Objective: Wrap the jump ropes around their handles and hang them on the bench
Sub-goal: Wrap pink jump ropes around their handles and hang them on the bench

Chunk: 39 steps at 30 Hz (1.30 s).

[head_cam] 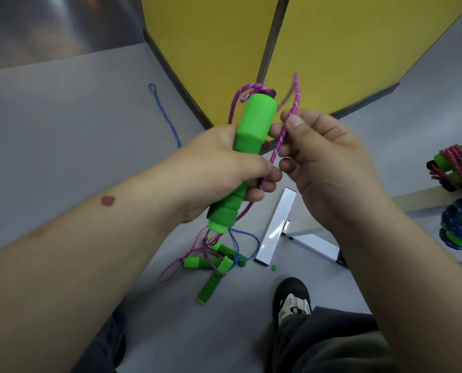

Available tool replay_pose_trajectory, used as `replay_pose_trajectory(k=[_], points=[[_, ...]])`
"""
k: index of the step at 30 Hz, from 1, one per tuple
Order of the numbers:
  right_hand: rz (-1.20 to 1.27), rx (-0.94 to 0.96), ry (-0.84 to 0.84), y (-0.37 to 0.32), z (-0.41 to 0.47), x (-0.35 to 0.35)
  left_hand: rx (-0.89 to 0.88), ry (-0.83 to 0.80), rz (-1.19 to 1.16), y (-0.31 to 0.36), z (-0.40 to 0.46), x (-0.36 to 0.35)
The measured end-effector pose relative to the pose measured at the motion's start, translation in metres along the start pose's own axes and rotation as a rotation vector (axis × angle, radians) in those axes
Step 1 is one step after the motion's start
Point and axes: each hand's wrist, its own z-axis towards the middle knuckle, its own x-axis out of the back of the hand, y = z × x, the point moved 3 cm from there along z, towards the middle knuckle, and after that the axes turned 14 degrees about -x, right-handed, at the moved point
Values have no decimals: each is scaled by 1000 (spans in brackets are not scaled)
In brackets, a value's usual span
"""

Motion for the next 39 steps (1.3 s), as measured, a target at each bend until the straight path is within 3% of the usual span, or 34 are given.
replay_pose_trajectory(k=[3,7,10,13,15,16,18,22,24,27,30,33,35,37,39], points=[[-32,-114,-54,6,0,-5,-49,137,-170,7,3,2],[-276,-396,-380,17,-10,-17,-149,345,-396,18,11,22],[-351,-166,-397,11,-11,-17,-154,453,-327,17,16,41],[-38,36,-245,-5,-7,-9,10,235,-154,11,8,30],[47,88,-135,-10,-3,-2,78,3,-47,6,-1,10],[64,83,-94,-9,0,-1,64,-36,-47,6,-3,2],[77,-14,-90,-2,3,-2,-13,43,-151,11,-2,-1],[-279,-338,-428,15,-11,-15,-123,304,-344,25,10,22],[-405,-218,-445,15,-14,-15,-112,350,-267,24,12,33],[-199,-35,-290,3,-8,-10,-25,256,-166,14,9,30],[-32,3,-149,-3,-2,-4,27,0,-54,4,1,10],[-69,-38,-32,2,2,0,5,44,-73,3,1,2],[-130,-160,-118,7,0,-5,-23,171,-177,8,5,7],[-217,-322,-312,13,-7,-12,-70,280,-230,13,8,17],[-352,-307,-392,15,-13,-14,-108,345,-207,14,11,26]])
